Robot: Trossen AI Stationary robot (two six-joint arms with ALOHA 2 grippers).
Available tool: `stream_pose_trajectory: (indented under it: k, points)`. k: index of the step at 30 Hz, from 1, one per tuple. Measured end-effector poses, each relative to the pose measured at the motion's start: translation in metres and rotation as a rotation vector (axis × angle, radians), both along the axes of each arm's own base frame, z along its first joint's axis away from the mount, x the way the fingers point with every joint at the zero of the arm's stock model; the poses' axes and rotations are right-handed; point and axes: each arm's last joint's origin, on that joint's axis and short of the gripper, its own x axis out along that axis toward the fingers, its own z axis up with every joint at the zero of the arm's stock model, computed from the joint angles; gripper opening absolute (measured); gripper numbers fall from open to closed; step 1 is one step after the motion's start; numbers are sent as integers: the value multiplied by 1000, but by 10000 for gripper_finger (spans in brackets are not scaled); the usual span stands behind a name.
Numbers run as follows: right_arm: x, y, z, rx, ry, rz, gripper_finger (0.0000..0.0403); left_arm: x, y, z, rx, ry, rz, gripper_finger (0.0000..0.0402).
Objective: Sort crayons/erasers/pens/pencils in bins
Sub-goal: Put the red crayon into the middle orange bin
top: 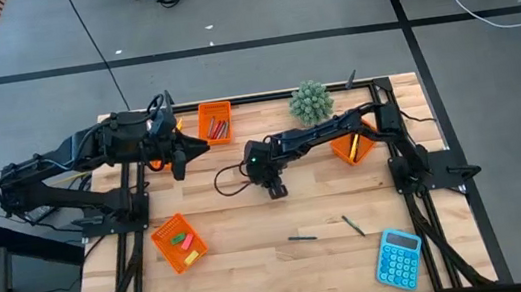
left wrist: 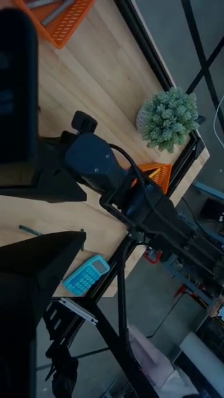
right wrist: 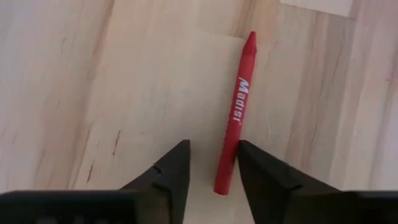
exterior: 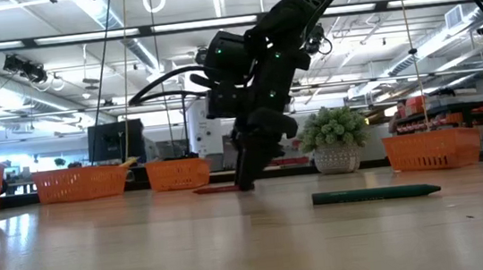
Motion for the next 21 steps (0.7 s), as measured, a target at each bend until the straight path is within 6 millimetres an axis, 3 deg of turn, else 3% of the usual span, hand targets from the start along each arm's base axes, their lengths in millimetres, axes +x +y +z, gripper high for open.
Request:
stream_pose_trajectory:
  k: [10,21]
  points:
    - [0,-2,-1,32,6,-121,65,0,0,0,-8,-2,3,94]
    - [0,-2,1,126,4,-265,37,0,0,0,-7,-3,3,94]
